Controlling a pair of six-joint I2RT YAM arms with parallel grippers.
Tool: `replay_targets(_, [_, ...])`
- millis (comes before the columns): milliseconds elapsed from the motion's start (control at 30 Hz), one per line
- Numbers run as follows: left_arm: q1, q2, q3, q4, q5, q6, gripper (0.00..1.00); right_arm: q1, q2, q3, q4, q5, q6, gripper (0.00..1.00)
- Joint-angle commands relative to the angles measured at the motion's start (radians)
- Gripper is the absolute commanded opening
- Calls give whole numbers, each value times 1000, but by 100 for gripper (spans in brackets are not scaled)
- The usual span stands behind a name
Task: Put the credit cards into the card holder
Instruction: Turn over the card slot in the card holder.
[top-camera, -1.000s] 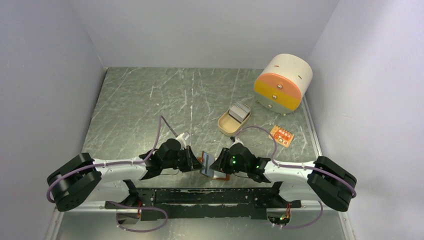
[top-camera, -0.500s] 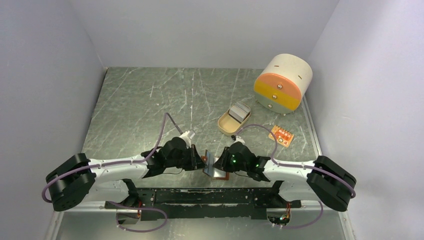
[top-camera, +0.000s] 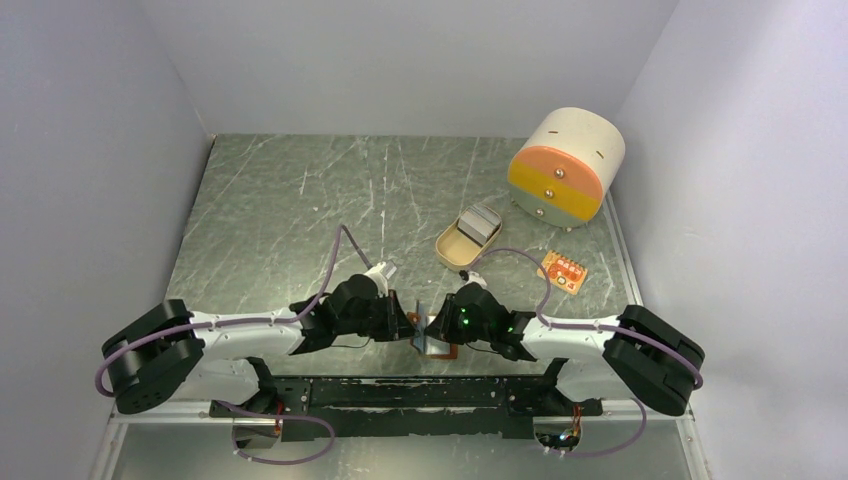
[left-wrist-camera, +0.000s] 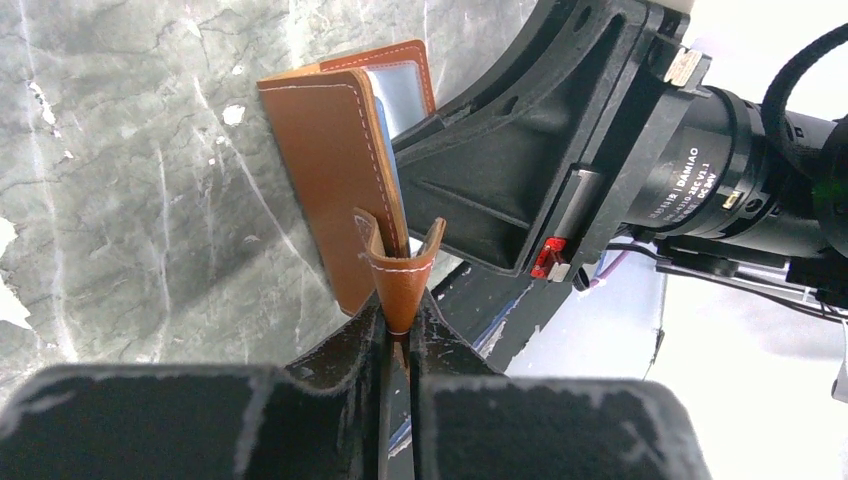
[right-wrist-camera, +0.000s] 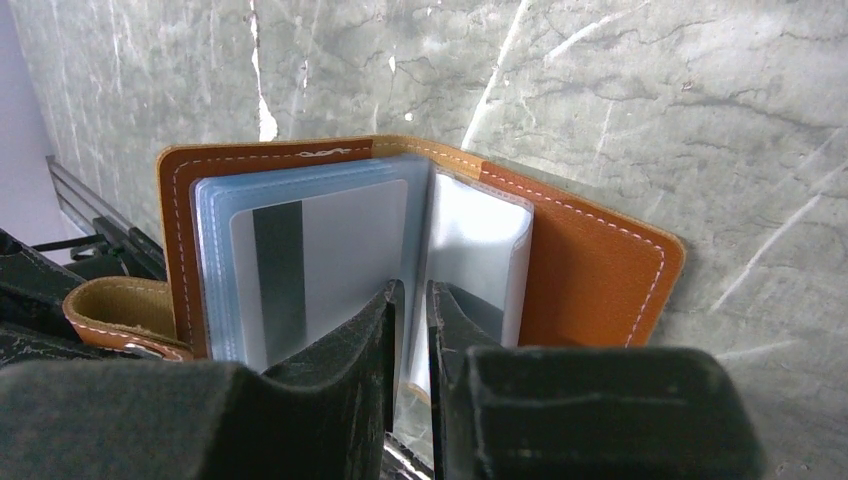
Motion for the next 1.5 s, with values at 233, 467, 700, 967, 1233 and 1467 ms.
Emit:
replay_targets(233, [-8,12,-62,271,87,14,9,-3,6,-19,46,-5,2,19])
replay_targets(467, [-7,45,-66,322,107,11,9,-3,-6,-26,48,-7,8,19])
replay_targets(700, [-7,57,13,29,-15,2,9,-3,-97,16,-67,29,-17,24])
replay_targets(967, [-10,202,117,-43,-7,53,9,-5,-265,66,-246,92,-43,38])
replay_targets(1233, [-10,261,138,-45,-3,53,9,-4,-348,81,-326,117,-29,44])
replay_targets(1467, [-10,192,103,-59,-36,37,9,-5,-399,115,-398,163,-58,43])
